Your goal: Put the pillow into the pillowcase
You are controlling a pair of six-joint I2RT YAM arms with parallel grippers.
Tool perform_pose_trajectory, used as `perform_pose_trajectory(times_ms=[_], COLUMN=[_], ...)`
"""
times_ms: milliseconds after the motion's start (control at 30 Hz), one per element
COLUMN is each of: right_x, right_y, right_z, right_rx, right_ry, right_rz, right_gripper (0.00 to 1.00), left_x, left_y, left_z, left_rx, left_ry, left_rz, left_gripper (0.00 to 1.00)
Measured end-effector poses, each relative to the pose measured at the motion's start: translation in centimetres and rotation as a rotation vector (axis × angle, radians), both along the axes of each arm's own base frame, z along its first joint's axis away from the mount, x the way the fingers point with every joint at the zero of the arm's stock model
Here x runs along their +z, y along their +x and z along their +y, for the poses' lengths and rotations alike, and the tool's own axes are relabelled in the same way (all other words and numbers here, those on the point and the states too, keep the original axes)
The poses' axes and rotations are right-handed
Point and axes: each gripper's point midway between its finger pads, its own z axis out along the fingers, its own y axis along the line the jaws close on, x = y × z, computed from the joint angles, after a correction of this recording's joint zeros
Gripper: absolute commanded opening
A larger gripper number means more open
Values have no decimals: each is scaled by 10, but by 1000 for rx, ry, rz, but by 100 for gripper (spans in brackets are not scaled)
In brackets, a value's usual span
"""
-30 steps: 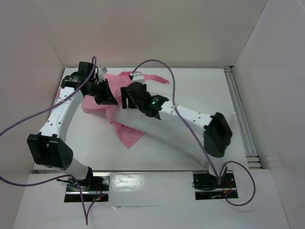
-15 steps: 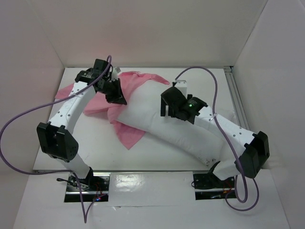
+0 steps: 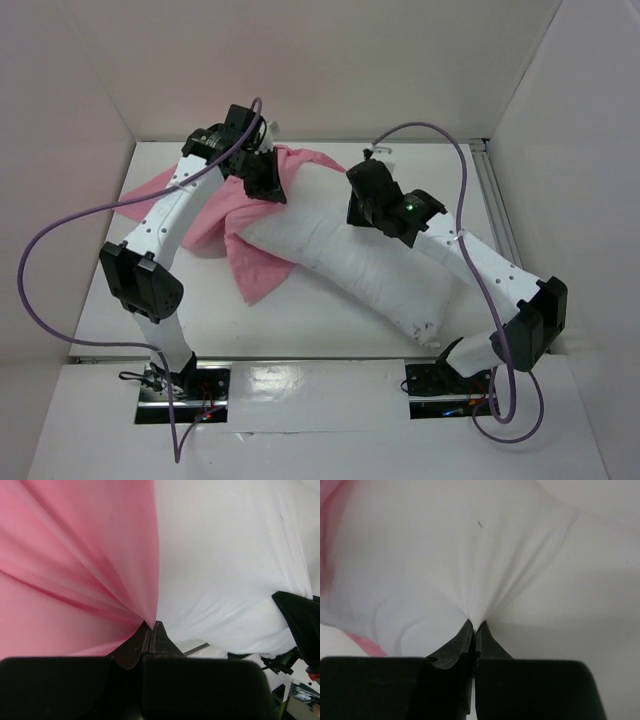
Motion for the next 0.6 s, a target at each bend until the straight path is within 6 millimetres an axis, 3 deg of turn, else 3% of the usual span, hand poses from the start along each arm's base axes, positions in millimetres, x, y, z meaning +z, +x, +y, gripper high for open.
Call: perform_pose_trajectory(times_ms=[100,200,300,400,433,500,600], right_x=[28,30,5,-35,-42,-47,-39], right_y=[12,15,12,7,7,7,11], right_z=[-2,-3,-6,-7,-5,-2,3], right_rx=[-32,-51,-59,-66,-64,-63,-59], right_ry=[27,28,-3,-39,-38,-25,17], right_rz=[-64,-78,-32,44,58,65,46], right_gripper=[0,0,0,0,0,0,0], left_x=[22,38,33,7,-2,-22,-35], left_y=[14,16,8,0,-1,0,1], left_z=[-15,-28,-39,-45,-46,-46,-36], left_rx=[-18,-41,-61,-76,-82,-101,-96], left_ry=[-18,-38,-30,1,13,57,133], left_rz=[-61,-103,-94,-23,1,42,61], left_gripper=[0,0,0,4,11,51,82])
